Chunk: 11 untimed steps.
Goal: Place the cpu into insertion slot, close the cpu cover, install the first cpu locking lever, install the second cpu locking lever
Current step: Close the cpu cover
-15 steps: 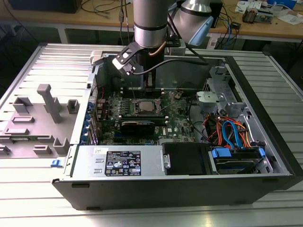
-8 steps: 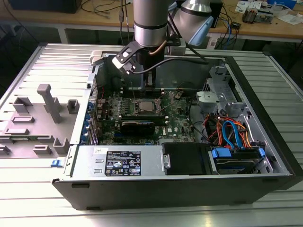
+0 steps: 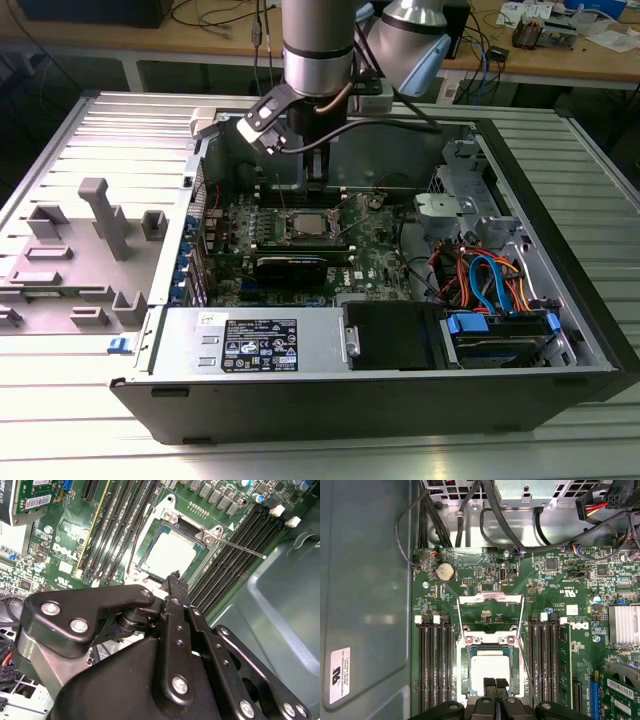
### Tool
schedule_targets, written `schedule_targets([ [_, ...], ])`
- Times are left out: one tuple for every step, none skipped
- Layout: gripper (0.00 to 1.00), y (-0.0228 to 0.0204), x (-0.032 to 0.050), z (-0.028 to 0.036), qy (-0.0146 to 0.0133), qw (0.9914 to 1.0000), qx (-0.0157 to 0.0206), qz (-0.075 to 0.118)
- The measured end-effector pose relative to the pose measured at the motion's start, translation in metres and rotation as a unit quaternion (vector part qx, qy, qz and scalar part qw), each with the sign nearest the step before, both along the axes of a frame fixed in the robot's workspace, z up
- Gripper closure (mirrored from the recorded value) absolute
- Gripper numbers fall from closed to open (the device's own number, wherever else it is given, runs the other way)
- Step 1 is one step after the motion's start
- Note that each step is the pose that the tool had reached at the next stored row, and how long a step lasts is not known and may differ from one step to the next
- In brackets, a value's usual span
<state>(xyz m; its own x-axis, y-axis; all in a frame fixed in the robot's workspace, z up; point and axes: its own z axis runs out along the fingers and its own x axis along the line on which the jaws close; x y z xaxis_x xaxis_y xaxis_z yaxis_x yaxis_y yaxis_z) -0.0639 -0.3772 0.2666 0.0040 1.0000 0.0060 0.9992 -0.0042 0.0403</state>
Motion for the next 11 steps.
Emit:
schedule_targets([
  [0.89,0.0000,0.0000,0.0003,0.0000,1.00000,0.0001,0.000],
  [0.89,0.0000,0.0000,0.0006,-0.0001,1.00000,0.0001,0.000],
  [0.89,0.0000,0.0000,0.0009,-0.0001,1.00000,0.0001,0.000],
  [0.89,0.0000,0.0000,0.0012,0.0000,1.00000,0.0001,0.000],
  [0.89,0.0000,0.0000,0.0013,0.0000,1.00000,0.0001,0.000],
  [0.89,0.0000,0.0000,0.0013,0.0000,1.00000,0.0001,0.000],
  [0.89,0.0000,0.0000,0.0014,0.0000,1.00000,0.0000,0.000],
  [0.89,0.0000,0.0000,0.0014,0.0000,1.00000,0.0001,0.000],
  [0.89,0.0000,0.0000,0.0014,0.0000,1.00000,0.0001,0.000],
  [0.89,0.0000,0.0000,0.0014,0.0000,1.00000,0.0001,0.000],
  [0.89,0.0000,0.0000,0.0015,0.0000,1.00000,0.0001,0.000],
])
